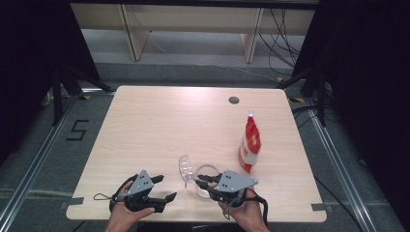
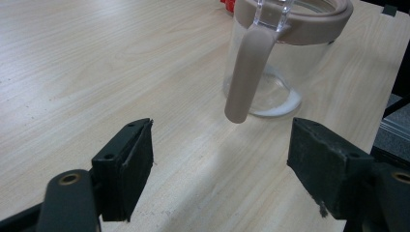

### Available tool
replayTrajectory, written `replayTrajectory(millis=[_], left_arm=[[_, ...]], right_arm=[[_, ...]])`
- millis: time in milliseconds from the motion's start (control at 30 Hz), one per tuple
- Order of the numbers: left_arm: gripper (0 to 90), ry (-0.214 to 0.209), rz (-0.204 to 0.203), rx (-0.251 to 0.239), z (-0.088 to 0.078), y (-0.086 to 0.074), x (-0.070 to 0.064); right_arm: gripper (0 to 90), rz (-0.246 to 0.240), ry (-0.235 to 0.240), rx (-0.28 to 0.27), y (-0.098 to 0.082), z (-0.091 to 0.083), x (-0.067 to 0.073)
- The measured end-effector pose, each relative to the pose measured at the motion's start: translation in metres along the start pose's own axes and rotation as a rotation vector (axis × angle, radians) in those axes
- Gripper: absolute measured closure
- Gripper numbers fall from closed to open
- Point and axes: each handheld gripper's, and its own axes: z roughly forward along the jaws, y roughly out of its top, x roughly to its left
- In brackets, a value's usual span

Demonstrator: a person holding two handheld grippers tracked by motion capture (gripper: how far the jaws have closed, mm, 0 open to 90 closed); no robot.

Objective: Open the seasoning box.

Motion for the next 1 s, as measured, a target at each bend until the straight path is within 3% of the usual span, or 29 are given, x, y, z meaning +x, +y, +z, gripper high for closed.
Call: replayTrajectory(millis=[233, 433, 467, 733, 800, 833, 900, 933, 967, 1000], left_arm=[[24.1, 0.001, -0.006, -0.002, 0.000, 0.000, 0.000], [24.1, -0.005, -0.006, -0.004, 0.000, 0.000, 0.000], [24.1, -0.005, -0.007, -0.003, 0.000, 0.000, 0.000], [24.1, -0.006, -0.003, -0.001, 0.000, 0.001, -0.001], [24.1, -0.009, 0.012, -0.002, 0.000, 0.001, 0.000], [24.1, -0.009, 0.015, -0.004, 0.001, 0.002, 0.001], [24.1, -0.009, 0.017, 0.003, 0.000, 0.003, 0.000], [24.1, -0.001, 0.013, 0.005, -0.001, 0.004, 0.000], [24.1, -0.007, -0.011, -0.009, 0.000, 0.004, -0.001], [24.1, -0.002, -0.009, -0.009, -0.001, 0.004, -0.001]], right_arm=[[71.5, 0.028, -0.038, -0.019, -0.009, -0.020, -0.009], [60.7, 0.082, -0.124, -0.032, -0.020, -0.043, -0.021], [59.3, 0.069, -0.129, -0.029, -0.021, -0.045, -0.023], [55.0, 0.152, -0.179, -0.019, -0.036, -0.069, -0.025], [54.4, 0.147, -0.196, -0.022, -0.038, -0.071, -0.026], [53.0, 0.179, -0.212, -0.018, -0.042, -0.076, -0.026], [52.3, 0.196, -0.226, -0.011, -0.045, -0.080, -0.028], [51.8, 0.181, -0.250, -0.022, -0.047, -0.083, -0.030], [51.8, 0.191, -0.241, -0.011, -0.048, -0.086, -0.031], [51.8, 0.194, -0.251, -0.015, -0.049, -0.087, -0.032]])
